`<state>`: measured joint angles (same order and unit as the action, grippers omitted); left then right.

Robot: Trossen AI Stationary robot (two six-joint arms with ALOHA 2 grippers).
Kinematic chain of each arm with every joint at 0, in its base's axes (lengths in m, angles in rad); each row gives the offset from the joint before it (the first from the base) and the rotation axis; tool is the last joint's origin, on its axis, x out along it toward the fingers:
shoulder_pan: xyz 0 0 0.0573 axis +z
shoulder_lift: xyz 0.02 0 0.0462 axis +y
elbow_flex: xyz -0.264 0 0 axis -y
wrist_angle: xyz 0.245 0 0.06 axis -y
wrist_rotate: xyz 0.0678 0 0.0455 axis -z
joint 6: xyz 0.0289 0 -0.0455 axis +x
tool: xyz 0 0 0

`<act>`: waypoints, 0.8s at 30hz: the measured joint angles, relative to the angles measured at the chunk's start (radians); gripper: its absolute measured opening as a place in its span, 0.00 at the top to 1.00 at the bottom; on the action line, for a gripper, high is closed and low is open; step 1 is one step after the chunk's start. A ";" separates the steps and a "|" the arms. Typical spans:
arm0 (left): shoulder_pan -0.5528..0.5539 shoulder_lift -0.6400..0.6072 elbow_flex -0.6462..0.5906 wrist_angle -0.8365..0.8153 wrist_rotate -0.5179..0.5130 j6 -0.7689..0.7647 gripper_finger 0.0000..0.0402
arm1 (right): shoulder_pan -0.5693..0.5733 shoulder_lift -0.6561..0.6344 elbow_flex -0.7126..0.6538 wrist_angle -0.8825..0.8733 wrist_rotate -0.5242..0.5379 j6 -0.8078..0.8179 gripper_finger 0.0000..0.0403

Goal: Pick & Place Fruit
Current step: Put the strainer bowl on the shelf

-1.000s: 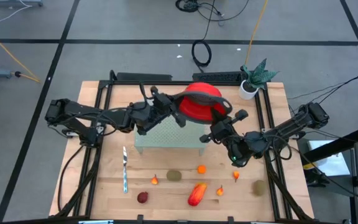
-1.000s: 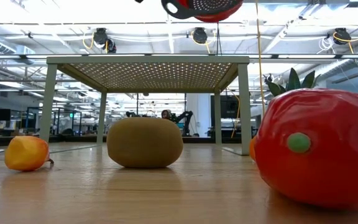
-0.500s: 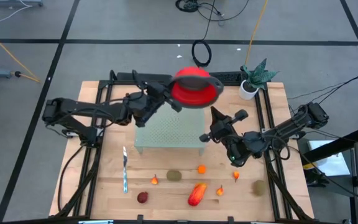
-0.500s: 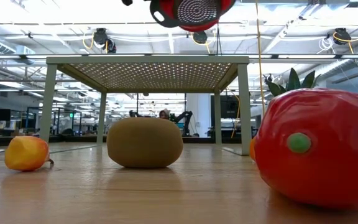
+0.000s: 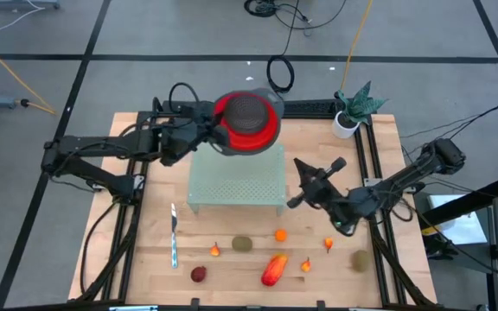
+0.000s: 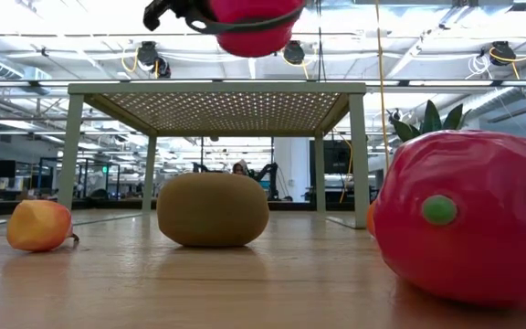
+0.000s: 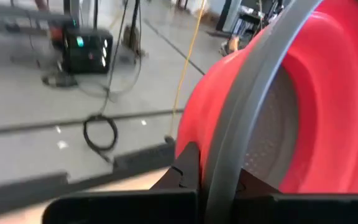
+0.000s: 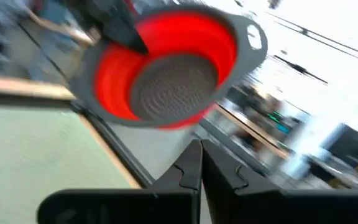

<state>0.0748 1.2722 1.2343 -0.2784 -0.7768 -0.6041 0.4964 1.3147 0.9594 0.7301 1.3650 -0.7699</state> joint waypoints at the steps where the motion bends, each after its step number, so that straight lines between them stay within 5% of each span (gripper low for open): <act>1: 0.006 -0.003 0.000 -0.025 0.016 -0.037 1.00 | 0.003 -0.025 -0.025 -0.002 -0.041 0.020 1.00; 6: 0.032 -0.015 -0.001 -0.159 0.122 -0.192 1.00 | 0.003 -0.135 -0.141 -0.008 -0.230 0.090 1.00; 24: 0.086 -0.015 0.000 -0.427 0.500 -0.551 1.00 | 0.003 -0.419 -0.349 -0.283 -0.633 0.156 1.00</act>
<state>0.1612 1.2575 1.2343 -0.7055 -0.2765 -1.1549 0.4995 0.8955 0.6103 0.4472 0.7321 -0.6140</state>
